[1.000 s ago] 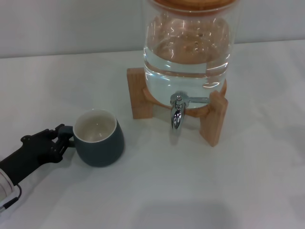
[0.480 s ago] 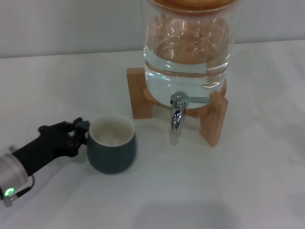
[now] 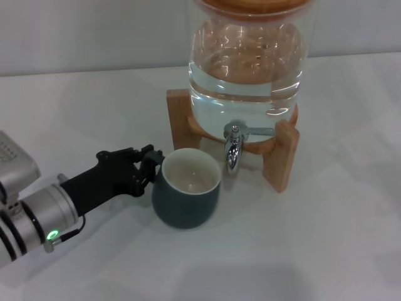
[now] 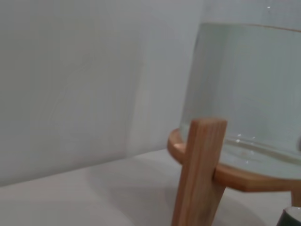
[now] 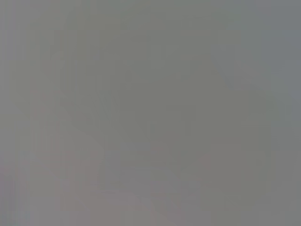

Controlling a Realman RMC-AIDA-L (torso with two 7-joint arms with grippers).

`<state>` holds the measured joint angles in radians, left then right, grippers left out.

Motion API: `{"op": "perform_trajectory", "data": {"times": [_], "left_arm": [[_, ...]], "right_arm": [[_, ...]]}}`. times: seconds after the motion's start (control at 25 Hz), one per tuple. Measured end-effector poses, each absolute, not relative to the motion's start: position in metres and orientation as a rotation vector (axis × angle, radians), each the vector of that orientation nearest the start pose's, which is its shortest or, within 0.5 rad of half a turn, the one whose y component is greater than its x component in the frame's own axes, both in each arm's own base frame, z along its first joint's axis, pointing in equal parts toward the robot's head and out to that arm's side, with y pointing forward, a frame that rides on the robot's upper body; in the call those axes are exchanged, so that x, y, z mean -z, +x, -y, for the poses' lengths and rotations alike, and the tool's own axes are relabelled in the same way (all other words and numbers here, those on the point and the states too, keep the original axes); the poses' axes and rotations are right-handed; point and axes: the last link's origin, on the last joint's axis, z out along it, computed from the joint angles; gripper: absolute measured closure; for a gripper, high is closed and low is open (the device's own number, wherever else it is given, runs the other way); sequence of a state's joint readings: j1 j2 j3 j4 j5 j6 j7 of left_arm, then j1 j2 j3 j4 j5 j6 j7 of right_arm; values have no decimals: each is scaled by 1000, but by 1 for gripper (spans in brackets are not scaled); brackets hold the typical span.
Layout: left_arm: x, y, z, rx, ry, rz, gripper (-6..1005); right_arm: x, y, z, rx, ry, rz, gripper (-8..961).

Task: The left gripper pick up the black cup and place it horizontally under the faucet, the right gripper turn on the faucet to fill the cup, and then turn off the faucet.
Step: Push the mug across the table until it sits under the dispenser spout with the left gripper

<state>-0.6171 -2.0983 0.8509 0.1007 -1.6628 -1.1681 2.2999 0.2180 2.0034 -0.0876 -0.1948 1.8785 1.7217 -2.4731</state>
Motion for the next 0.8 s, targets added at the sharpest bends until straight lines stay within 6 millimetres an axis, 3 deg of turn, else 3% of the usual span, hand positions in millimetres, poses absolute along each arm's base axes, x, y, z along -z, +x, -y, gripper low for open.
{"op": "perform_trajectory", "data": {"times": [0.8], "left_arm": [[109, -239, -344, 728, -2524, 579, 833]], "right_arm": [[-118, 375, -236, -1049, -1350, -371, 112]]}}
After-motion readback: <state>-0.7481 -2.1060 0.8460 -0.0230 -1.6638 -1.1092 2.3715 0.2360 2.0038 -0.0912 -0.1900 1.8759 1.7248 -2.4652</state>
